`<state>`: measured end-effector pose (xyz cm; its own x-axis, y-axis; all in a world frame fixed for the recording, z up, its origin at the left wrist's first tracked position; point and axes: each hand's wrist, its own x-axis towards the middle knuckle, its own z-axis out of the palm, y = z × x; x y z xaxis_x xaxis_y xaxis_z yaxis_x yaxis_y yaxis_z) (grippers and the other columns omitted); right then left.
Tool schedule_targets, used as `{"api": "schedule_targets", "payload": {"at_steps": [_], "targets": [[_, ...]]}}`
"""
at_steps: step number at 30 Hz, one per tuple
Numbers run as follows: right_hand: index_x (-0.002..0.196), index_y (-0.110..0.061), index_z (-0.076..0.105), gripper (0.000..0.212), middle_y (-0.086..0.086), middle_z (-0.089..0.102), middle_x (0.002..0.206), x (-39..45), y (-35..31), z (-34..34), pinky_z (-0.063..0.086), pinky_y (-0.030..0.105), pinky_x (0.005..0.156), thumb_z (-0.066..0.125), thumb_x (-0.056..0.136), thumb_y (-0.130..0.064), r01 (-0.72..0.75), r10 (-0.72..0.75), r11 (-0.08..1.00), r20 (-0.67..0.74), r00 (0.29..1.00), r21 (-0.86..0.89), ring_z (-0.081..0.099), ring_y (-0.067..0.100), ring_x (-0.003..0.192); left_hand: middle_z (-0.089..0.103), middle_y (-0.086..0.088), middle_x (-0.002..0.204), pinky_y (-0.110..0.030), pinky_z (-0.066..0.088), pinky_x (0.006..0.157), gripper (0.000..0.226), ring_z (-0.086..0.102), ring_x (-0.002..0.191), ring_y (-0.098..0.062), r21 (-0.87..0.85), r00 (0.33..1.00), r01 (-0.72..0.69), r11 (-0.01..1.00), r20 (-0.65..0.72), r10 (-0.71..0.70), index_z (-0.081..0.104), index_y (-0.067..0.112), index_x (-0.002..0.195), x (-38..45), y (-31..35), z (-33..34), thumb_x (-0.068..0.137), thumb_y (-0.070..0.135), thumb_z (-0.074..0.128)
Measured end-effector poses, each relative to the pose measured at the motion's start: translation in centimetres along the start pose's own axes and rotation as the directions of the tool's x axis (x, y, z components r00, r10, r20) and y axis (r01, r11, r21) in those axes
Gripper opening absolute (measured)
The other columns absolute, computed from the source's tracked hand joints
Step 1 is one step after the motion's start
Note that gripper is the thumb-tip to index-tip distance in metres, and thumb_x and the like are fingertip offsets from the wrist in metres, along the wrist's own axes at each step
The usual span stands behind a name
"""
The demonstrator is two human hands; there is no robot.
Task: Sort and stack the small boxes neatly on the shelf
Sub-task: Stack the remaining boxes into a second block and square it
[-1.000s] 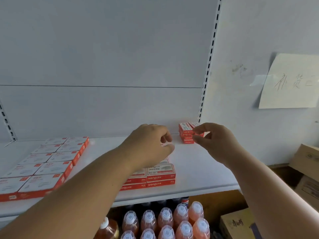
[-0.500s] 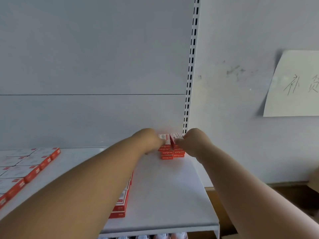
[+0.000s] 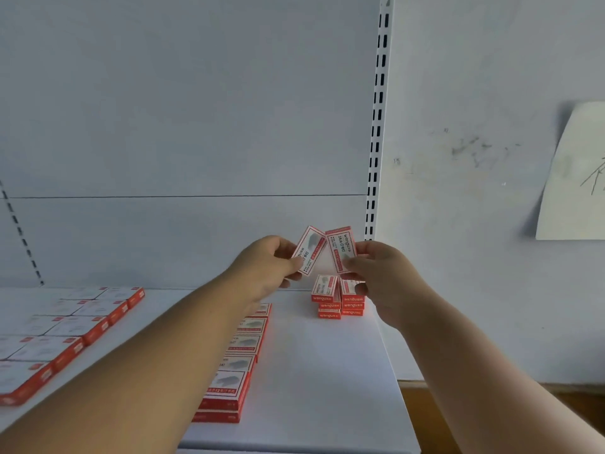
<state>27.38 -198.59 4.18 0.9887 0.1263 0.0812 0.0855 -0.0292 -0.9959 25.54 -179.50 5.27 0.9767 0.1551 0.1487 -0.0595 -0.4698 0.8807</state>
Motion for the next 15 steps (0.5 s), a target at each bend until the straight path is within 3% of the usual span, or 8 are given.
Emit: {"api": "schedule_targets", "payload": {"at_steps": [5, 10, 15], "targets": [[0.109, -0.004, 0.067, 0.017, 0.015, 0.075, 0.096, -2.0, -1.8, 2.4, 0.041, 0.026, 0.053, 0.059, 0.094, -0.004, 0.045, -0.083, 0.969, 0.149, 0.985, 0.241, 0.072, 0.025, 0.081, 0.077, 0.000, 0.088, -0.030, 0.054, 0.066, 0.014, 0.074, 0.078, -0.018, -0.230, 0.997, -0.079, 0.970, -0.026, 0.075, 0.065, 0.019, 0.106, -3.0, -0.9, -4.6, 0.095, 0.011, 0.062], [0.103, -0.006, 0.065, 0.012, 0.013, 0.076, 0.086, -4.2, -2.1, 6.2, 0.041, 0.028, 0.051, 0.066, 0.092, -0.011, 0.119, -0.137, 0.984, 0.131, 0.982, 0.135, 0.067, 0.022, 0.066, 0.077, -0.002, 0.086, -0.033, 0.051, 0.066, 0.017, 0.072, 0.074, -0.018, -0.211, 0.993, -0.106, 0.972, -0.079, 0.091, 0.068, 0.023, 0.104, -6.1, -3.6, -9.8, 0.095, 0.011, 0.063], [0.095, -0.009, 0.071, 0.009, 0.011, 0.075, 0.078, -5.9, -0.7, 9.5, 0.041, 0.027, 0.050, 0.064, 0.094, -0.013, 0.194, -0.188, 0.980, 0.113, 0.976, -0.041, 0.059, 0.019, 0.059, 0.076, 0.004, 0.083, -0.029, 0.048, 0.063, 0.023, 0.065, 0.063, -0.005, -0.071, 0.992, -0.104, 0.992, -0.075, 0.098, 0.075, 0.031, 0.095, -8.3, -7.2, -14.2, 0.096, 0.013, 0.060]]}}
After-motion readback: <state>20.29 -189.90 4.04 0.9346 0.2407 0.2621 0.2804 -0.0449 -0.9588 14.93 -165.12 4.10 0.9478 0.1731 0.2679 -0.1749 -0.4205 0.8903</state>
